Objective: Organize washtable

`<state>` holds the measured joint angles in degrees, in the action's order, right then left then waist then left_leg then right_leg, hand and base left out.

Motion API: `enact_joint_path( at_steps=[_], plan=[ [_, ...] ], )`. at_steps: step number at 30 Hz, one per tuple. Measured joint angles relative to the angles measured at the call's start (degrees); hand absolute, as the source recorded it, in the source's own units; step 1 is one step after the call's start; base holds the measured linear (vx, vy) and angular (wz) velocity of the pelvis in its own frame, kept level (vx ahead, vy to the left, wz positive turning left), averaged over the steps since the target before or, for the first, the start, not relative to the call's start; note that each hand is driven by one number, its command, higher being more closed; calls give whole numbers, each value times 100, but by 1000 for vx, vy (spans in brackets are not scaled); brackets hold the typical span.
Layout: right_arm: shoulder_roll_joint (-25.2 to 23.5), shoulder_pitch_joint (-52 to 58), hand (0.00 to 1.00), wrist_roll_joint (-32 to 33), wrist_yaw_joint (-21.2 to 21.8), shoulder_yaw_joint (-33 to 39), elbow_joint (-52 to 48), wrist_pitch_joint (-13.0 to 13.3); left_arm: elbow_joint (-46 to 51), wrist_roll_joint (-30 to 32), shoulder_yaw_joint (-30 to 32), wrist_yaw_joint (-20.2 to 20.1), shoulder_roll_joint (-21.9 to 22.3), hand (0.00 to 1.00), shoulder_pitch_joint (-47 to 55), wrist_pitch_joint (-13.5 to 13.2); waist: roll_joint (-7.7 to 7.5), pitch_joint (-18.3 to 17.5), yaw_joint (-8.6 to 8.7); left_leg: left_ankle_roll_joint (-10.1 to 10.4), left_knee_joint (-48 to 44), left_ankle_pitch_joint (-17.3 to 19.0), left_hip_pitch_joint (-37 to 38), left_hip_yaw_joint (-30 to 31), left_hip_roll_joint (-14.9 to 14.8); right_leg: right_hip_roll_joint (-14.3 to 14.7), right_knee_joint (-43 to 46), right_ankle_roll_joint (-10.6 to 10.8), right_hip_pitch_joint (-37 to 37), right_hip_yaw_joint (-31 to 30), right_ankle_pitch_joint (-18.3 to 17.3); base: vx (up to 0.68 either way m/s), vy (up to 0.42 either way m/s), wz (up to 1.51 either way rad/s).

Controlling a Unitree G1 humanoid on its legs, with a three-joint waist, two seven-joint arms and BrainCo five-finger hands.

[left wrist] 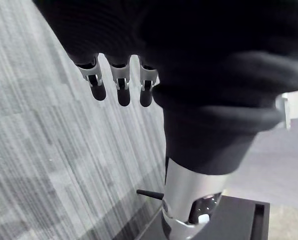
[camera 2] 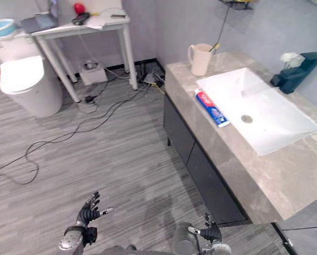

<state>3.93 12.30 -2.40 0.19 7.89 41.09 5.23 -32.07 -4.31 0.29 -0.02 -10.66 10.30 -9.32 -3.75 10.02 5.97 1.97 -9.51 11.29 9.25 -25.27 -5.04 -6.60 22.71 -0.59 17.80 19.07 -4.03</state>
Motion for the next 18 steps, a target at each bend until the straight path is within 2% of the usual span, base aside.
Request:
enact_joint_path(
  at_steps=[1,2,3,5,6,7,8,9,11,12,13,16,18],
  plan=[
    [150,-14,0,-4,-5,6,24,-2,-183,0,-7,4,147,0,-67,20,67,-14,-33,274,94,167,236,97,-23,105,30,-635,-51,-25,121,405,-66,-45],
    [219,-30,0,-2,-2,20,0,3,-204,11,-16,-22,211,0,-34,13,245,-66,-15,313,129,188,289,161,-120,282,9,-608,-61,-117,-57,388,-68,-51],
    [220,-50,0,-2,-1,40,-5,5,-201,23,-14,-25,225,0,-52,12,297,-38,-1,332,76,200,318,152,-173,348,31,-531,-61,-159,-178,339,-98,-43],
    [185,16,0,0,3,36,21,-25,-203,42,-12,-99,241,0,-93,13,317,-8,53,431,-1179,229,28,278,-540,541,-34,-526,-325,-218,-441,345,-184,-24],
    [185,16,0,0,3,36,21,-25,-203,42,-12,-99,241,0,-93,13,317,-8,53,431,-1179,229,28,278,-540,541,-34,-526,-325,-218,-441,368,-182,-29],
    [176,209,0,-8,85,-94,-8,-68,-100,42,-14,-123,343,0,4,12,336,25,43,716,-2927,200,-391,502,-1041,827,-384,-565,-947,-319,-487,352,-120,-58],
    [159,337,0,0,176,-132,-59,-121,-22,43,-30,-126,414,0,70,10,362,10,-51,737,-3721,245,-638,495,-1233,928,-515,-613,-1187,-467,-531,254,-58,-73],
    [164,371,0,15,214,-135,-114,-156,-4,42,-31,-125,450,0,91,9,353,14,-55,691,-3905,273,-770,450,-1251,954,-556,-647,-1253,-555,-558,236,-6,-72],
    [149,390,0,13,236,-89,-171,-176,-1,46,-14,-125,506,0,48,14,346,39,-44,436,-3673,421,-1290,441,-1134,951,-645,-627,-1433,-932,-571,233,48,-68],
    [140,391,0,14,216,-73,-171,-176,-5,45,4,-120,506,0,61,14,297,65,-49,391,-3448,447,-1373,526,-1059,948,-638,-652,-1456,-1070,-556,210,108,-88],
    [104,384,0,14,191,-6,-173,-176,-6,49,30,-119,504,0,96,17,331,45,-87,361,-3012,464,-1454,719,-937,942,-630,-648,-1496,-1277,-554,186,152,-114],
    [34,301,0,16,94,168,-226,-163,-4,54,35,-116,512,0,111,26,315,55,-180,393,-1489,441,-1621,1888,-449,935,-542,-496,-1563,-2033,-651,186,223,-132],
    [89,337,0,15,10,194,-480,-143,22,54,31,-114,616,0,97,19,408,2,-179,506,-672,314,-1622,2680,-291,1015,-296,-276,-1450,-2591,-907,177,337,-137]
  ],
)
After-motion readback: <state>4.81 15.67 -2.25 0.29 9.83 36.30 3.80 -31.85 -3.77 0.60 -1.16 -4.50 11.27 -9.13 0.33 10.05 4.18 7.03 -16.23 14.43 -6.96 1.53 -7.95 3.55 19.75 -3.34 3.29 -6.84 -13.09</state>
